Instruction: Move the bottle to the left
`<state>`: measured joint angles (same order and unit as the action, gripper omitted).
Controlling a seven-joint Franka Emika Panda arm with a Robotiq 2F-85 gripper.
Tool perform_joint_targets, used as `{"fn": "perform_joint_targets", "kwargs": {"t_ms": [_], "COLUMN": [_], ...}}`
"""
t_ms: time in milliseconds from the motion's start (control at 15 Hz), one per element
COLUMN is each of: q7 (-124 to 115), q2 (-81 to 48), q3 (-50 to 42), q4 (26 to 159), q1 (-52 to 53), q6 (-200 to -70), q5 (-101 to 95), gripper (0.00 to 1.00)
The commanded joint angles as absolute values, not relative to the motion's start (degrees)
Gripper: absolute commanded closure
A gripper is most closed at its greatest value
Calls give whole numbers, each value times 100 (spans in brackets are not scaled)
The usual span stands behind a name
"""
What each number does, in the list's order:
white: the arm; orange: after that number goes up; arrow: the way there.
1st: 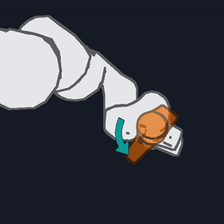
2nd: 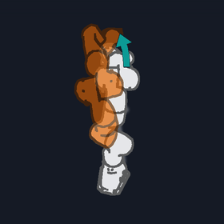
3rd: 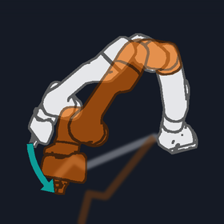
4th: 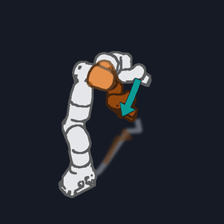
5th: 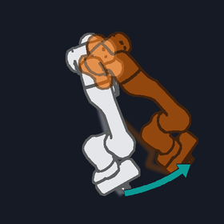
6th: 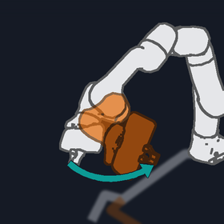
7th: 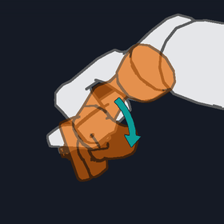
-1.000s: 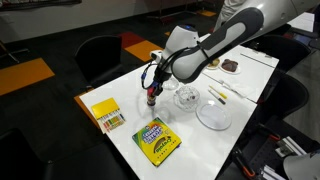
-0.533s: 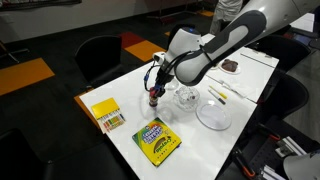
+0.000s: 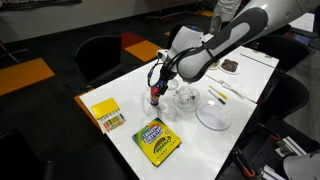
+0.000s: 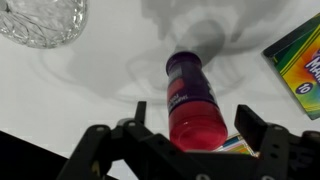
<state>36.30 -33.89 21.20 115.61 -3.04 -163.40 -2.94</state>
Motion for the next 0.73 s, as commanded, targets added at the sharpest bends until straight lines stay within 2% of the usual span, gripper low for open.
{"fn": "perform_joint_targets", "kwargs": {"t_ms": [0, 333, 667], "q7": [3438, 3152, 2916], "q2": [-2902, -2240, -1681], "q3": [2121, 1887, 1553], "q4": [11772, 11674, 11610], "q1": [-382, -206, 28], "q6": [-15821, -14375, -13554], "q5": [-224, -208, -267], "gripper": [0, 0, 0]}}
